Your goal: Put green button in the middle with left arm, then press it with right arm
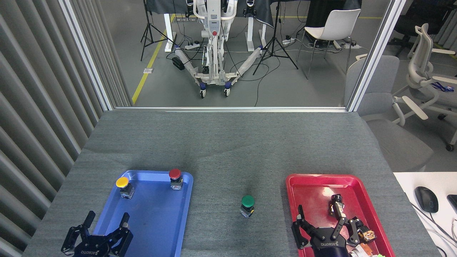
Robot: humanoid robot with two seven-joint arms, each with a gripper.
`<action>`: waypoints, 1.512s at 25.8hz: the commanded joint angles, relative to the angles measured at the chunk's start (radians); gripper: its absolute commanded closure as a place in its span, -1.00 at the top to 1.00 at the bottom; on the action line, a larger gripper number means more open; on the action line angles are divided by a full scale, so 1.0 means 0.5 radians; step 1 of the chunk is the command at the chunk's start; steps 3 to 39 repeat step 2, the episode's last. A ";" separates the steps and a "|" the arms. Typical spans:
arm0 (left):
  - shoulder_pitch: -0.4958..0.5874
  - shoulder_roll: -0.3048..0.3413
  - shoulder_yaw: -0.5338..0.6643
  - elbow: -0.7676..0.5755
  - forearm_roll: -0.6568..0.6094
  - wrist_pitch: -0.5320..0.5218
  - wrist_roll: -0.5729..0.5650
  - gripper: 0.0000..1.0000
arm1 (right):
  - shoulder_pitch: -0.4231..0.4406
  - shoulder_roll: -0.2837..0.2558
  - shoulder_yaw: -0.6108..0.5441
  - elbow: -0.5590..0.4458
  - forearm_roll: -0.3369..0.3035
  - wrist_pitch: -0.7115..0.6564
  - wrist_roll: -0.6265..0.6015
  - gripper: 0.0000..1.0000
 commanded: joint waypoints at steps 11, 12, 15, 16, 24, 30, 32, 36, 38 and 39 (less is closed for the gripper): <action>0.002 0.000 0.000 0.056 0.001 -0.001 0.005 1.00 | 0.007 0.007 0.002 -0.001 -0.019 0.000 -0.028 1.00; 0.002 0.000 0.000 0.056 0.001 -0.001 0.005 1.00 | 0.007 0.007 0.002 -0.001 -0.019 0.000 -0.028 1.00; 0.002 0.000 0.000 0.056 0.001 -0.001 0.005 1.00 | 0.007 0.007 0.002 -0.001 -0.019 0.000 -0.028 1.00; 0.002 0.000 0.000 0.056 0.001 -0.001 0.005 1.00 | 0.007 0.007 0.002 -0.001 -0.019 0.000 -0.028 1.00; 0.002 0.000 0.000 0.056 0.001 -0.001 0.005 1.00 | 0.007 0.007 0.002 -0.001 -0.019 0.000 -0.028 1.00; 0.002 0.000 0.000 0.056 0.001 -0.001 0.005 1.00 | 0.007 0.007 0.002 -0.001 -0.019 0.000 -0.028 1.00; 0.002 0.000 0.000 0.056 0.001 -0.001 0.005 1.00 | 0.007 0.007 0.002 -0.001 -0.019 0.000 -0.028 1.00; 0.002 0.000 0.000 0.056 0.001 -0.001 0.005 1.00 | 0.007 0.007 0.002 -0.001 -0.019 0.000 -0.028 1.00; 0.002 0.000 0.000 0.056 0.001 -0.001 0.005 1.00 | 0.007 0.007 0.002 -0.001 -0.019 0.000 -0.028 1.00; 0.002 0.000 0.000 0.056 0.001 -0.001 0.005 1.00 | 0.007 0.007 0.002 -0.001 -0.019 0.000 -0.028 1.00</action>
